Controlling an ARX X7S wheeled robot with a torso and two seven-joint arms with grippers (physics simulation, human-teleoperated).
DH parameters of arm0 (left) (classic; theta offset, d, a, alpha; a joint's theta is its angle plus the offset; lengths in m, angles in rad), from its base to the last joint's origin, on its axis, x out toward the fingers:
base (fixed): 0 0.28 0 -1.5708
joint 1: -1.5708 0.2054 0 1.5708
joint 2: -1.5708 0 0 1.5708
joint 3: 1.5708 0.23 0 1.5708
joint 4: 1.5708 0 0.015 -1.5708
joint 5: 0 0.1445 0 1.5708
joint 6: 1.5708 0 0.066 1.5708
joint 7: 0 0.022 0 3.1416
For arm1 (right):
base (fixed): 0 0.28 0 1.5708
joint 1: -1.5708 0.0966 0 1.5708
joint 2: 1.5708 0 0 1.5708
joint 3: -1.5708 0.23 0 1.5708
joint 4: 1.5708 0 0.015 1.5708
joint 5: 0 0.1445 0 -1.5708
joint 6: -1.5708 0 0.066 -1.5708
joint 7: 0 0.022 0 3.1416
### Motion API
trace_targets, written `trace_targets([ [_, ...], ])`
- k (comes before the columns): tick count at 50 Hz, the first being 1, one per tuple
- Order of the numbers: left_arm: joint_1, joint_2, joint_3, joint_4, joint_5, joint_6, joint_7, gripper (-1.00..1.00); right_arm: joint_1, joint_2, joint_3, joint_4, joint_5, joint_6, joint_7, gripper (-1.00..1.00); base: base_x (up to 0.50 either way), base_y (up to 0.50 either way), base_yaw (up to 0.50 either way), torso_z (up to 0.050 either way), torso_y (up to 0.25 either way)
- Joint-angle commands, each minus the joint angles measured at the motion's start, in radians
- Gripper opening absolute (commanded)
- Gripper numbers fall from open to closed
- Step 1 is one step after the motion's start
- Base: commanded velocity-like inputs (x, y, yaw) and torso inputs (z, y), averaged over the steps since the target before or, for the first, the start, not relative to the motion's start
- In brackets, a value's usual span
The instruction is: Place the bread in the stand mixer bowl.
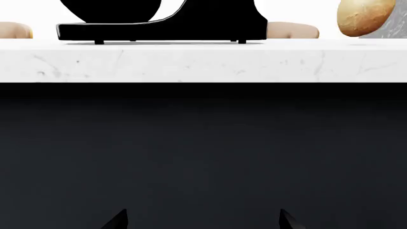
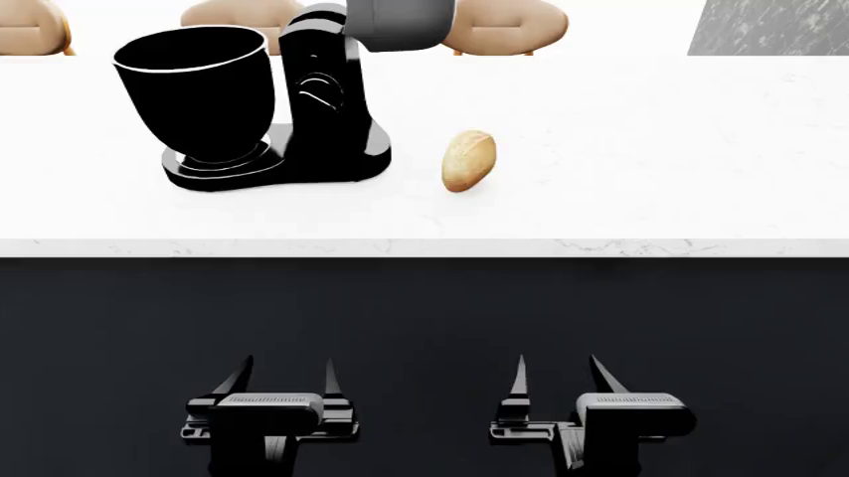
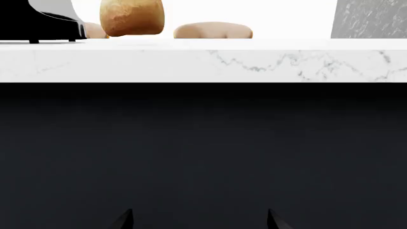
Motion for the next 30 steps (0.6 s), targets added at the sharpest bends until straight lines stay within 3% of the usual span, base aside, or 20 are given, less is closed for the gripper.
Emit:
trace_targets([
  [1,0.007,-0.014,0.024,0.02,0.0,0.007,-0.031,1.0,0.0,0.013,-0.004,-0.015,0.027,0.018,0.034,1.0,0.0,0.0,0.0,0.0,0.0],
  [21,0.004,-0.066,0.08,0.013,-0.088,0.012,-0.051,1.0,0.004,0.06,-0.072,-0.034,-0.003,0.007,0.14,1.0,0.0,0.0,0.0,0.0,0.0],
  [25,0.01,-0.079,0.083,0.073,-0.087,-0.017,-0.065,1.0,-0.001,0.064,-0.059,-0.144,-0.011,0.084,0.179,1.0,0.0,0.0,0.0,0.0,0.0],
  [26,0.002,-0.084,0.078,0.108,-0.085,-0.042,-0.075,1.0,0.028,0.064,-0.05,-0.225,-0.044,0.197,0.211,1.0,0.0,0.0,0.0,0.0,0.0],
  [30,-0.065,-0.126,0.041,0.365,-0.094,-0.216,-0.106,1.0,0.08,0.09,-0.023,-0.488,-0.042,0.384,0.208,1.0,0.0,0.0,0.0,0.0,0.0],
])
